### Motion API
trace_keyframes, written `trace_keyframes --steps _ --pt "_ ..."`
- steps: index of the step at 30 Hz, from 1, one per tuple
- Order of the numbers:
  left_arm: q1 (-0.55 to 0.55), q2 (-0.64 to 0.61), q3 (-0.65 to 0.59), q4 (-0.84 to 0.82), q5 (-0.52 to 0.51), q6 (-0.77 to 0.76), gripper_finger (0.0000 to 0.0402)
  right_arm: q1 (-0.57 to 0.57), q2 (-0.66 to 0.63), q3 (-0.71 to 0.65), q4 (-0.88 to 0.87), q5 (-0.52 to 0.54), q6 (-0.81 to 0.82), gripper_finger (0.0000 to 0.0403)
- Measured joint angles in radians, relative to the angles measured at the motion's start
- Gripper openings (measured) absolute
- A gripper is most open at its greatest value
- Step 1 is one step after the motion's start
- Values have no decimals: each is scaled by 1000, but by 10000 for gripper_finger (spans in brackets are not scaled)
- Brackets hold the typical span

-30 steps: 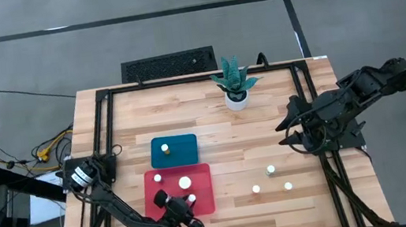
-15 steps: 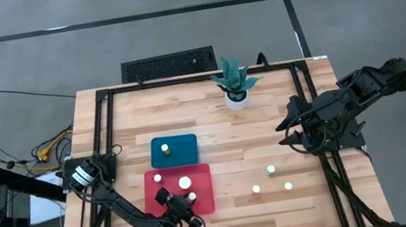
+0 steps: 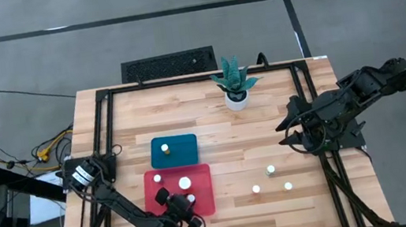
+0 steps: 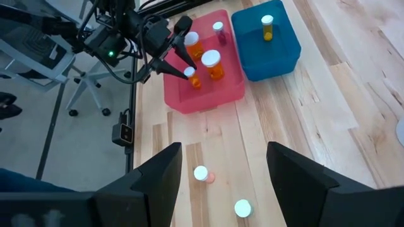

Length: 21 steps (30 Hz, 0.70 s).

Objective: Pick and place medicine bottles into bin by pill shape (circle, oval)
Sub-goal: Put the small orange capsule bottle into the red bin, then put the pink tablet bottle into the blue bin

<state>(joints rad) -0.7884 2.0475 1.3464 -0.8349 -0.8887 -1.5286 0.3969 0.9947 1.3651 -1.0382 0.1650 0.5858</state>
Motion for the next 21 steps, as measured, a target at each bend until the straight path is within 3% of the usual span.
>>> trace_keyframes --steps 9,21 --pt "1 0 17 -2 62 0 204 0 0 0 0 0 0 240" --pt "2 0 105 -51 60 63 226 0 0 0 0 0 -5 240"
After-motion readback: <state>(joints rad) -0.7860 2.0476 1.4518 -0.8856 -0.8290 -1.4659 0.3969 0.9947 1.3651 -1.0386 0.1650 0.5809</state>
